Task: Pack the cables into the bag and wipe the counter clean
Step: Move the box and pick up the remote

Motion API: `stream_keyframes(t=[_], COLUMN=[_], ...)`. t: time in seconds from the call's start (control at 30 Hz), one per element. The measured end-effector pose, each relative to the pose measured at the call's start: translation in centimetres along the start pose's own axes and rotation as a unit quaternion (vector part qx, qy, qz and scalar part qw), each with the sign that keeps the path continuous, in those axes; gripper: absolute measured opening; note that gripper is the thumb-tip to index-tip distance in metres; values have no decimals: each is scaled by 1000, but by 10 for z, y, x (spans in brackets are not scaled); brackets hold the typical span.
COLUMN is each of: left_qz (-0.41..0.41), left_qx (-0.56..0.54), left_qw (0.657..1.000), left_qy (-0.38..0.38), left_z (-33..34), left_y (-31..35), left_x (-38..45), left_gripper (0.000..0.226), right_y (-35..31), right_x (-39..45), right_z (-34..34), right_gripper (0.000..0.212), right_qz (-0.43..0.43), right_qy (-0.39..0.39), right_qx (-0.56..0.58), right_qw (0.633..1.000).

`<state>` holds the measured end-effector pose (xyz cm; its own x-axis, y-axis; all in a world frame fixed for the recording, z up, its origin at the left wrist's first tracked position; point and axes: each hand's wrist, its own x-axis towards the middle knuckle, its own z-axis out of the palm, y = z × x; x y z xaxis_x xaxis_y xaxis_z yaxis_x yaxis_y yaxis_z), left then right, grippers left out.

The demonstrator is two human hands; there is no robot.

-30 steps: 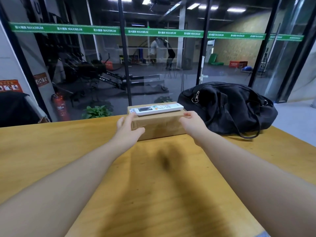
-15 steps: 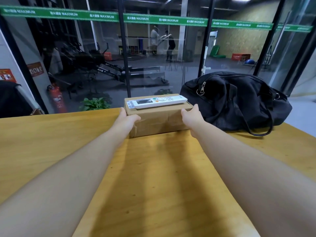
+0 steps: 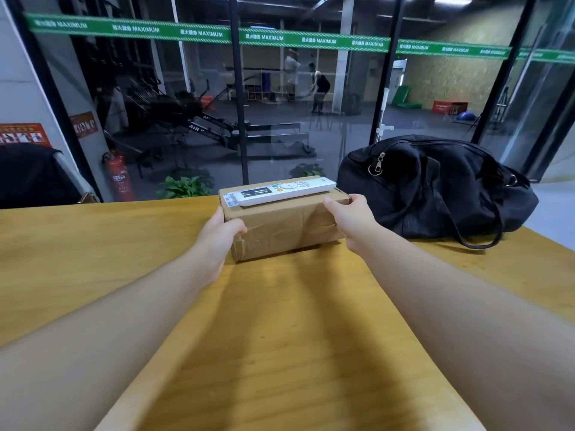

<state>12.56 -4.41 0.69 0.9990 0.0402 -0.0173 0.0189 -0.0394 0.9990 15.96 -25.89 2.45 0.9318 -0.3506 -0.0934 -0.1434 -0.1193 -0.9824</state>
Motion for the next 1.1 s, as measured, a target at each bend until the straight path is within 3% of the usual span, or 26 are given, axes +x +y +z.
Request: stream_keyframes(t=[0.07, 0.27, 0.53, 0.67, 0.9, 1.1], left_qz=[3, -3, -8, -35, -2, 8], left_qx=[2, 6, 46, 77, 150, 153], left_qw=[1000, 1000, 999, 996, 988, 988], left_qy=[0, 3, 6, 24, 28, 1], left_z=[-12, -52, -109, -130, -144, -153], left_y=[-1, -6, -9, -11, -26, -37], left_x=[-12, -61, -144, -188, -246, -280], left_gripper=[56, 86, 98, 105, 82, 86], right_y=[-2, -6, -4, -4, -5, -4], right_x=[-12, -54, -107, -132, -164, -176], right_z=[5, 27, 73, 99, 127, 143], right_gripper=[68, 69, 67, 78, 86, 95], right_qz=[-4, -19, -15, -11, 10, -1], right_qy=[-11, -37, -96, -133, -185, -224], right_qx=[3, 17, 18, 19, 13, -1], right_qw=[1000, 999, 995, 991, 983, 975])
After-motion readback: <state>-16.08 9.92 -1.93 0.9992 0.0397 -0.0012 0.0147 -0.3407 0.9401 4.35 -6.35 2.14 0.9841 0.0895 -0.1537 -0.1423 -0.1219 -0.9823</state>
